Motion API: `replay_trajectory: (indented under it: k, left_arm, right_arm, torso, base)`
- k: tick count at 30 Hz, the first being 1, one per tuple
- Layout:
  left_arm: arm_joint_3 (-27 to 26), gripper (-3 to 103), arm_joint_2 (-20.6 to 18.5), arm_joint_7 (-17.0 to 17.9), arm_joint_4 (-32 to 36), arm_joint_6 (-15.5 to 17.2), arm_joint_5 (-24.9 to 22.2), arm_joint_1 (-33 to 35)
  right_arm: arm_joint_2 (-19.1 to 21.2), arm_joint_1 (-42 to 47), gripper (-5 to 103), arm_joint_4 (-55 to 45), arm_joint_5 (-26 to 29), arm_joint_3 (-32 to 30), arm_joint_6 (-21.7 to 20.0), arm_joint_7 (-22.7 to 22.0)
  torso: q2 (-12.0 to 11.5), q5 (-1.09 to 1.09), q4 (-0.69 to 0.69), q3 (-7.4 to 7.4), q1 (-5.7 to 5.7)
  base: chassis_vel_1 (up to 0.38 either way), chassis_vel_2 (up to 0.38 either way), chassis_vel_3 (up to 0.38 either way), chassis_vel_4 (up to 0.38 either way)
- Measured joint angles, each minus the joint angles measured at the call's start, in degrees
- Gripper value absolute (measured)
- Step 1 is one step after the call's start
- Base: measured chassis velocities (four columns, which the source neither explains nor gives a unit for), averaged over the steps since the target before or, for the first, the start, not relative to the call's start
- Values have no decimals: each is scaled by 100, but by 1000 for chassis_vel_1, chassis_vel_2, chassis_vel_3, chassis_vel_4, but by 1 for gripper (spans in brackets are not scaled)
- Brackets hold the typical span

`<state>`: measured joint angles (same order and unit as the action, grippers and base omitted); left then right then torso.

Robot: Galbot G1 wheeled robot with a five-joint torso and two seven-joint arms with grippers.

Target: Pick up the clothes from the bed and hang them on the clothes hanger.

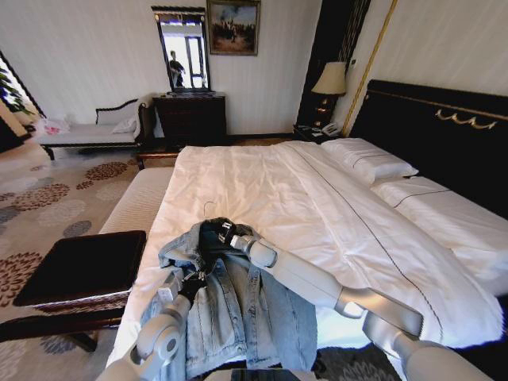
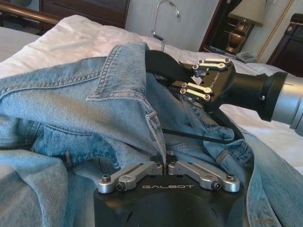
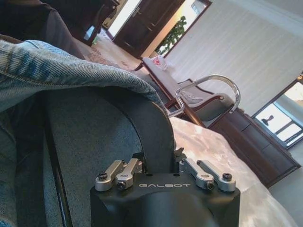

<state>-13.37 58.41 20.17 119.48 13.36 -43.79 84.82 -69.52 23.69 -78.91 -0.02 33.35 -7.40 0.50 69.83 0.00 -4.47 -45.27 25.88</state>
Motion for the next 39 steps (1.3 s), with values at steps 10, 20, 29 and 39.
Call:
replay_trajectory:
  k: [10, 20, 29, 39]
  left_arm:
    - [-41, -3, 90, -58, -77, -34, 95, 163]
    - [-139, 29, 38, -46, 140, 125, 351, 398]
    - [-403, 67, -412, -86, 773, 31, 751, 680]
    - [-2234, 99, -1579, -1260, 1297, -25, 75, 897]
  right_arm:
    - [-126, 603, 28, -122, -1162, -565, 607, -690]
    - [-341, 1128, 28, -206, -2128, -1125, 1204, -999]
    - [-407, 1693, 28, -323, -2576, -1689, 1513, -1073]
    - [-311, 1806, 28, -443, -2637, -1866, 1573, -1075]
  torso:
    - [0, 0, 0, 0, 0]
    - [1, 0, 1, 0, 0]
    - [0, 0, 0, 0, -1]
    - [1, -1, 1, 0, -1]
  base:
    - [0, 0, 0, 0]
    - [0, 0, 0, 0]
    - [0, 0, 0, 0]
    - [0, 0, 0, 0]
